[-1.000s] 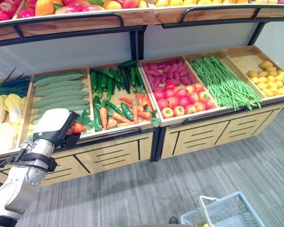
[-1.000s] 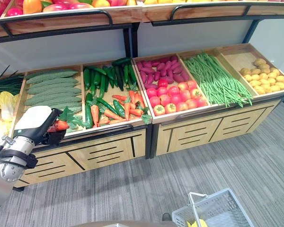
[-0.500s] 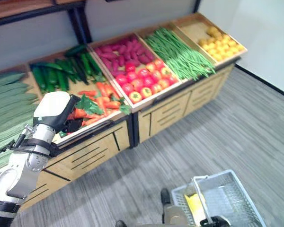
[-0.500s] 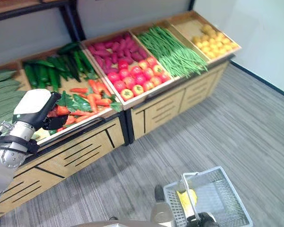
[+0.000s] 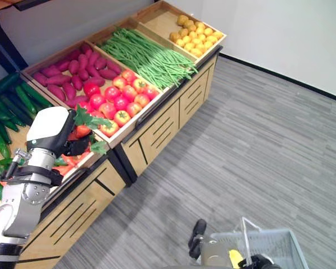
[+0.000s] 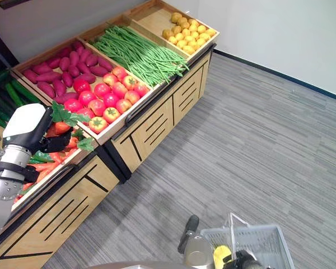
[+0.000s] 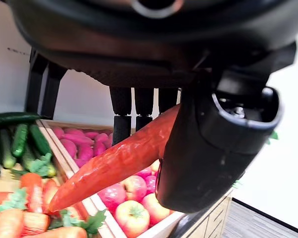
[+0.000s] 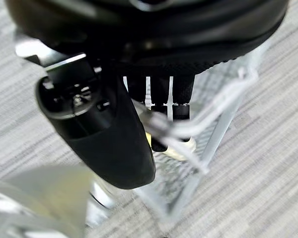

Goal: Get the vegetables into the basket

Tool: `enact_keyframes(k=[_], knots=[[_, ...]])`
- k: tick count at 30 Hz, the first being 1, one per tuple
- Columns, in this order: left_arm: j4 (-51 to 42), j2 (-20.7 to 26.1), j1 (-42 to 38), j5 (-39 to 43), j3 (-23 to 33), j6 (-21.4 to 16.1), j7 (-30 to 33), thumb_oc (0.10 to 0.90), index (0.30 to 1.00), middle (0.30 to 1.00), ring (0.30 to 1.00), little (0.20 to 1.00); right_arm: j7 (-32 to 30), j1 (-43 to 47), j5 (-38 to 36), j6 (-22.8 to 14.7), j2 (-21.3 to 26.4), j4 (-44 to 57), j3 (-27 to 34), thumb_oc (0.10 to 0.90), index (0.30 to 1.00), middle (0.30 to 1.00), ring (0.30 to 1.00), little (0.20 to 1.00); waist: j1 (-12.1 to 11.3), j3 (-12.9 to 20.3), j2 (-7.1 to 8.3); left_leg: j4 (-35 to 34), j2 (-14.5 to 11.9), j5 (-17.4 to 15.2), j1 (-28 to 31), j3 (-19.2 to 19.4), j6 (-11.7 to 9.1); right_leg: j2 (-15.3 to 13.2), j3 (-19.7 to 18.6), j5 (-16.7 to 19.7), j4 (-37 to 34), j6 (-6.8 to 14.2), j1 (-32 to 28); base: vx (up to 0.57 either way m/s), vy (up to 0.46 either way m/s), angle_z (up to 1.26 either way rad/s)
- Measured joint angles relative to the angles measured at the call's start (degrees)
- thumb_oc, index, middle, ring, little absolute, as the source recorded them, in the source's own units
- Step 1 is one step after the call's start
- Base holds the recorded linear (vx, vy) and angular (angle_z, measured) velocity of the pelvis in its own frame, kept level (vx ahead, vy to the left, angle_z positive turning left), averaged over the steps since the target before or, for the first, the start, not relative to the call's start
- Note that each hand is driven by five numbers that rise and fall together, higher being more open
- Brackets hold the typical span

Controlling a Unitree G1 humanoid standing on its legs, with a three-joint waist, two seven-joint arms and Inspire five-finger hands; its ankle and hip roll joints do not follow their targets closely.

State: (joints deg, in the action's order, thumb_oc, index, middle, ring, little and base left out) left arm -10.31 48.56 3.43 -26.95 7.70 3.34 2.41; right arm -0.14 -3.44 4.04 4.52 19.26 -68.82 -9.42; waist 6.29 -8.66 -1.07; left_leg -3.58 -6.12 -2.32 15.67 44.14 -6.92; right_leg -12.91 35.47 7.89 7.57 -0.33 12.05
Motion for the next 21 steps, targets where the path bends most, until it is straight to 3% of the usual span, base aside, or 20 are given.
enact_keyframes(k=[3, 8, 15, 18, 20, 21], knots=[[0.9, -0.1, 0.0, 0.0, -0.8, 0.1, 0.0, 0.4, 0.3, 0.3, 0.3, 0.3, -0.2, -0.3, -0.1, 0.1, 0.6, -0.6, 0.0, 0.4, 0.3, 0.3, 0.3, 0.3, -0.6, 0.4, -1.72, 2.0, -1.1, 0.0, -0.2, -1.2, 0.0, 2.0, -1.6, 0.6, -2.4, -0.5, -0.4, 0.02, -0.096, -0.36], [1.2, -0.5, -1.3, 0.1, -3.4, -0.2, 0.0, 0.4, 0.3, 0.3, 0.3, 0.3, -0.4, -0.4, -0.1, 0.2, 1.3, -0.7, 0.0, 0.4, 0.3, 0.3, 0.3, 0.3, 1.0, 2.0, -3.98, 4.9, -3.0, 0.1, -0.5, -1.0, -0.2, 4.1, -3.0, 0.6, -4.8, -0.7, -1.1, 0.05, -0.125, -0.22], [1.2, -2.7, -2.2, 1.8, -7.8, -0.8, 0.0, 0.4, 0.3, 0.3, 0.3, 0.3, -1.3, -0.7, -0.4, -0.2, 2.2, -0.7, 0.1, 0.4, 0.3, 0.3, 0.3, 0.3, 2.2, 2.4, -4.39, 13.9, -6.0, 1.0, -3.0, -1.4, -2.2, 4.6, -4.3, -0.2, -6.6, -2.6, -2.7, 0.05, -0.135, -0.07], [1.3, -3.0, -2.3, 2.5, -8.3, -0.8, 0.0, 0.4, 0.3, 0.3, 0.3, 0.3, -1.4, -0.4, -0.5, -0.5, 2.9, -0.4, 0.0, 0.4, 0.3, 0.3, 0.3, 0.3, 2.0, 2.8, -4.42, 15.2, -6.2, 1.9, -3.1, -1.9, -3.2, 5.4, -5.3, -0.3, -6.8, -2.5, -2.4, 0.07, -0.192, -0.14], [2.0, -4.1, -2.3, 2.9, -8.2, -0.3, 0.1, 0.4, 0.3, 0.3, 0.3, 0.3, -1.3, -0.3, -0.5, -0.5, 2.9, -0.4, 0.1, 0.4, 0.3, 0.3, 0.3, 0.3, 1.6, 2.8, -4.33, 18.1, -7.3, 3.0, -3.4, -4.6, -4.9, 5.6, -5.6, -2.3, -3.8, -1.3, -1.6, 0.07, -0.196, -0.37], [2.4, -4.6, -2.3, 3.3, -8.2, 0.0, 0.1, 0.4, 0.3, 0.3, 0.3, 0.3, -1.1, -0.5, -0.6, -0.7, 2.8, -0.4, 0.1, 0.4, 0.3, 0.3, 0.3, 0.3, 0.9, 2.9, -4.12, 20.8, -8.1, 3.7, -3.8, -6.8, -6.1, 5.6, -6.8, -4.6, -0.1, -2.1, -0.3, 0.03, -0.135, -0.51]])
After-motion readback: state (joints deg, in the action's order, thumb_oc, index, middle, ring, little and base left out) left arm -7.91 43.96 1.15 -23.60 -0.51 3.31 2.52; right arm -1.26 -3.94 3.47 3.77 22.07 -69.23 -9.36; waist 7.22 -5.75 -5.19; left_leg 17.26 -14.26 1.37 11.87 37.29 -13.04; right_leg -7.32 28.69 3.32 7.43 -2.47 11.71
